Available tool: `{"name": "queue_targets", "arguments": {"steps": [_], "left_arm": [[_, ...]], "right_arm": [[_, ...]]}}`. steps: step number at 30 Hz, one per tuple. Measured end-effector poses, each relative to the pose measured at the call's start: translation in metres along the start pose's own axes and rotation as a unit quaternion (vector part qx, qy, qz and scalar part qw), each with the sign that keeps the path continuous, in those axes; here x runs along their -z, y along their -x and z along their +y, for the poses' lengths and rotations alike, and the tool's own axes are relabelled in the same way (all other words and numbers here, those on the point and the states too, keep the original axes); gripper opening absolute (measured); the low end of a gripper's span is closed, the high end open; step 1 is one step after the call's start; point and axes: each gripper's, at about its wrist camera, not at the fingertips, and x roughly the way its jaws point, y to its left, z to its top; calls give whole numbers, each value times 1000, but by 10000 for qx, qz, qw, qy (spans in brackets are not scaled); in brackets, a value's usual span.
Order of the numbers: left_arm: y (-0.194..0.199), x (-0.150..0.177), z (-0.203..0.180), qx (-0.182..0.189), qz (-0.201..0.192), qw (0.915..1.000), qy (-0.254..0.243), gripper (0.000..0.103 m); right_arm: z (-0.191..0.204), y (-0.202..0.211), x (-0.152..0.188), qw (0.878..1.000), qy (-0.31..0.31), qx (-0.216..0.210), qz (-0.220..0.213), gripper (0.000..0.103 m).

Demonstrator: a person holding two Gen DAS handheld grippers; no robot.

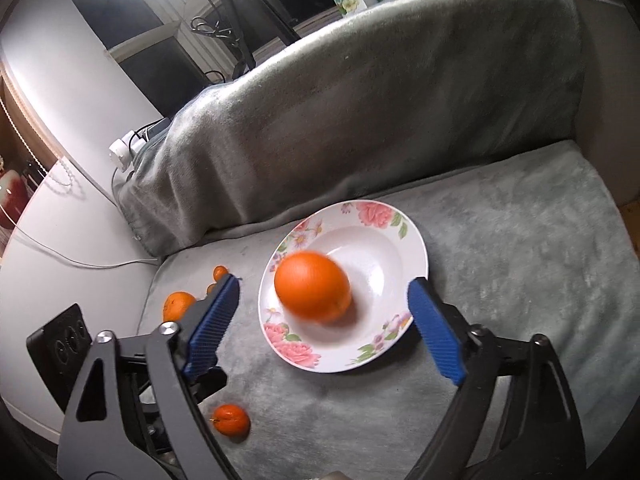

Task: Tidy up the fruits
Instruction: 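Open the right gripper to release the orange and withdraw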

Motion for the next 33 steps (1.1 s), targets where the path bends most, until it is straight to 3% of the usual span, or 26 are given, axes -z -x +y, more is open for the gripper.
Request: {"name": "queue_targets", "arguments": {"steps": [6, 14, 18, 33], "left_arm": [[17, 2, 9, -157, -147, 9998, 48, 78], [41, 7, 33, -466, -277, 9985, 39, 79], [51, 11, 51, -536, -265, 9980, 188, 79], [77, 26, 131, -1333, -297, 9884, 672, 79]], "right_arm": [[12, 0, 4, 9998, 172, 63, -7, 95], [31, -8, 9, 9994, 341, 8, 95, 95], [42, -12, 11, 9990, 414, -31, 142, 95], [94, -51, 17, 9942, 857, -284, 586, 95]]}}
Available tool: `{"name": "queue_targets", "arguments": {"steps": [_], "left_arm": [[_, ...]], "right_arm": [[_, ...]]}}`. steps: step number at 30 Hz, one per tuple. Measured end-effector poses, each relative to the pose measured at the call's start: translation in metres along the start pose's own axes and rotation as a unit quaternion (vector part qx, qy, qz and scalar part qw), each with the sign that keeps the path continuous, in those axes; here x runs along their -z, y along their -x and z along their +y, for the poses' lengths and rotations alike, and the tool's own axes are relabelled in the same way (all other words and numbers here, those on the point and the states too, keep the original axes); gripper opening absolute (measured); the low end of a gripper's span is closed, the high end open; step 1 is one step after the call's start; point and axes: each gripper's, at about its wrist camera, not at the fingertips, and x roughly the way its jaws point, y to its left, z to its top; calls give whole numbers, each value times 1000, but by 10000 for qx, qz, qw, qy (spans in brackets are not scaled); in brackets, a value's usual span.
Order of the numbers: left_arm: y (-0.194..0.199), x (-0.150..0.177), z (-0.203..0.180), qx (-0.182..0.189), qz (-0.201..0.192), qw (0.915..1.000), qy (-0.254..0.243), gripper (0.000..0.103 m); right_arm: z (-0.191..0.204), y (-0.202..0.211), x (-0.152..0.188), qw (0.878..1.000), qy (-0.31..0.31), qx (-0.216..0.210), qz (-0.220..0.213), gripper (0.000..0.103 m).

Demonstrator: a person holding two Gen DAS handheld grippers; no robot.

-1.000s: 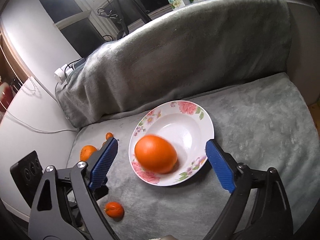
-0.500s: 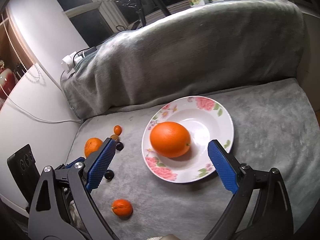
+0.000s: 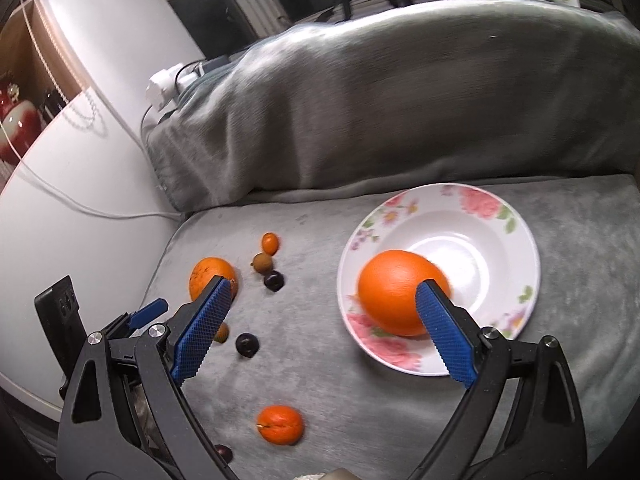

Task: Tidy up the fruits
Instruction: 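Open the right gripper to release the orange and withdraw, then close the right gripper around the bumpy grapefruit-like orange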

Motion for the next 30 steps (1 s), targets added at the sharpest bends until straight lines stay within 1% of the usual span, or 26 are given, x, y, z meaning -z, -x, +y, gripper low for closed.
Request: {"name": "queue_targets", "arguments": {"steps": [4, 7, 16, 20, 30], "left_arm": [[-3, -1, 18, -144, 11, 9999, 88, 79], [-5, -1, 28, -143, 34, 9998, 145, 77], [-16, -2, 38, 86, 168, 9995, 259, 76], [-20, -3, 39, 181, 200, 9993, 250, 73], [-29, -5, 41, 310, 257, 9986, 334, 71]], "right_arm": [[19, -20, -3, 9995, 131, -180, 240, 95], [33, -34, -6, 9984, 227, -309, 406, 95], [66, -74, -8, 9940, 327, -612, 849, 95], [74, -90, -8, 9917, 316, -701, 1032, 95], [86, -122, -4, 9859, 103, -905, 1403, 95]]}}
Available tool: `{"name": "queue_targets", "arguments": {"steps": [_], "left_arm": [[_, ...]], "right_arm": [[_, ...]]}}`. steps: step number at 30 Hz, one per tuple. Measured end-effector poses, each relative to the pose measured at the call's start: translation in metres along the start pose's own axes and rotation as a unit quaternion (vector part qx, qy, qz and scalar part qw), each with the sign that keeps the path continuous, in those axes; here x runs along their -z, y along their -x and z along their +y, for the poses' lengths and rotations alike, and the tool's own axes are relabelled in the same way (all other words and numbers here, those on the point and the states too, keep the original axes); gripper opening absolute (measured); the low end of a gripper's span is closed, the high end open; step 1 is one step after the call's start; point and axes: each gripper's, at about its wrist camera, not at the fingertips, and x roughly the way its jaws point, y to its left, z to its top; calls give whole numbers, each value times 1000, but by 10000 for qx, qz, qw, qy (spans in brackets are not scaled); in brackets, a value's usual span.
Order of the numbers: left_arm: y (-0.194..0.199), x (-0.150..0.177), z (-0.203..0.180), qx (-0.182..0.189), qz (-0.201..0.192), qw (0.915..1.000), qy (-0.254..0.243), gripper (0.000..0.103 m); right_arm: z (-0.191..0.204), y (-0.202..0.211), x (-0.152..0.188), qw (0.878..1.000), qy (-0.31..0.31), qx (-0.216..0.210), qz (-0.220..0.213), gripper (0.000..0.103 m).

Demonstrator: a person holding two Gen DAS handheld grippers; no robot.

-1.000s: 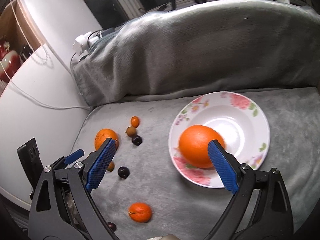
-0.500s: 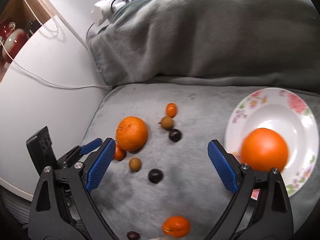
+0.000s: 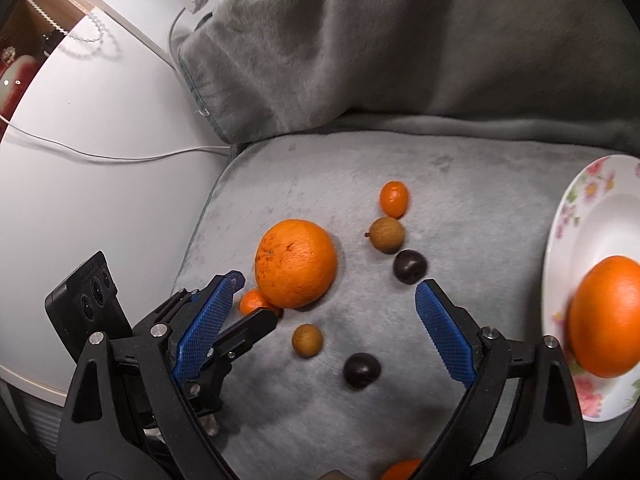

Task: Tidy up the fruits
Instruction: 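Close the right gripper around the bumpy grapefruit-like orange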

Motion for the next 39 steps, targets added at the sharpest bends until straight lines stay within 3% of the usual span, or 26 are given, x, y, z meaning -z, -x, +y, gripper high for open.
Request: {"name": "queue_targets", "arguments": {"steps": [19, 24, 32, 36, 39], "left_arm": [[-14, -2, 11, 89, 171, 9997, 120, 66], [-17, -2, 13, 104, 235, 9996, 146, 60], [-17, -3, 14, 133, 225, 9996, 125, 60], [-18, -3, 13, 127, 219, 9996, 119, 60], [-15, -2, 14, 118, 212, 9996, 126, 60]], "right_arm": [[14, -50, -12, 9990, -111, -146, 404, 73], [9, -60, -16, 9988, -190, -73, 439, 73], [3, -72, -18, 9976, -312, -225, 568, 73], [4, -73, -18, 9969, -352, -363, 601, 65], [6, -72, -18, 9972, -306, -332, 593, 64]]}}
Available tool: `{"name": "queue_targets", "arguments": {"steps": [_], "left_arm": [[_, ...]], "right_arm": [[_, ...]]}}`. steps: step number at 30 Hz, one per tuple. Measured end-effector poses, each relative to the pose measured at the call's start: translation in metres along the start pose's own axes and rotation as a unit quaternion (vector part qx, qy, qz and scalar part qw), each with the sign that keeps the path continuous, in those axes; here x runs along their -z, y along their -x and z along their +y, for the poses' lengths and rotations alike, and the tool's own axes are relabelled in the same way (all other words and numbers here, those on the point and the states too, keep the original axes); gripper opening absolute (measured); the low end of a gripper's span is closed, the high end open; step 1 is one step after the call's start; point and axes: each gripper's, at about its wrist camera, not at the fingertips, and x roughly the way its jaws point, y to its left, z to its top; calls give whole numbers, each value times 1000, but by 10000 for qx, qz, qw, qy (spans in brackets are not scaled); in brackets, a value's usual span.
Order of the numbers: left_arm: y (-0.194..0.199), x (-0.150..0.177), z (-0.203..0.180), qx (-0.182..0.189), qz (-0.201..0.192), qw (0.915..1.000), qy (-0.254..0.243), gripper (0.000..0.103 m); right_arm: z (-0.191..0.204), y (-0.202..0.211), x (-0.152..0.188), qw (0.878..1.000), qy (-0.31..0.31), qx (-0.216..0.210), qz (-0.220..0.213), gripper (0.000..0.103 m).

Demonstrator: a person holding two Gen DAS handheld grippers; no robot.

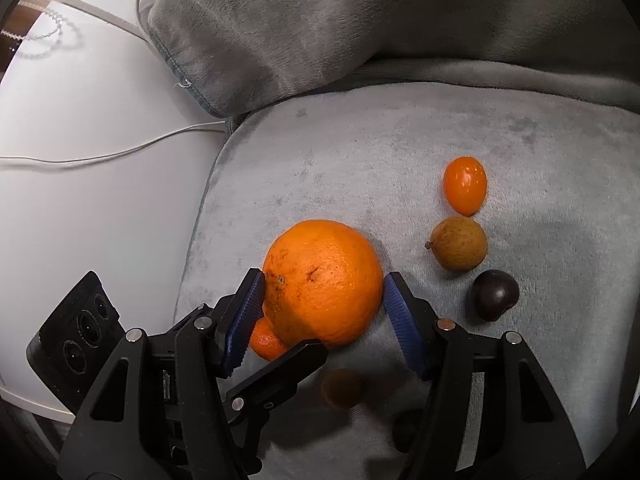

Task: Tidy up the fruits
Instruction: 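Close the right gripper around the bumpy grapefruit-like orange, then carry the bumpy orange with the right gripper onto the plate beside the first orange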

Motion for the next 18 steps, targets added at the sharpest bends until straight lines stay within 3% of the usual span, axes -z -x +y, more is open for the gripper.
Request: {"name": "queue_targets", "arguments": {"steps": [18], "left_arm": [[3, -4, -33, 66, -140, 9997, -197, 60]], "right_arm": [[-1, 32, 6, 9993, 188, 53, -319, 63]]}}
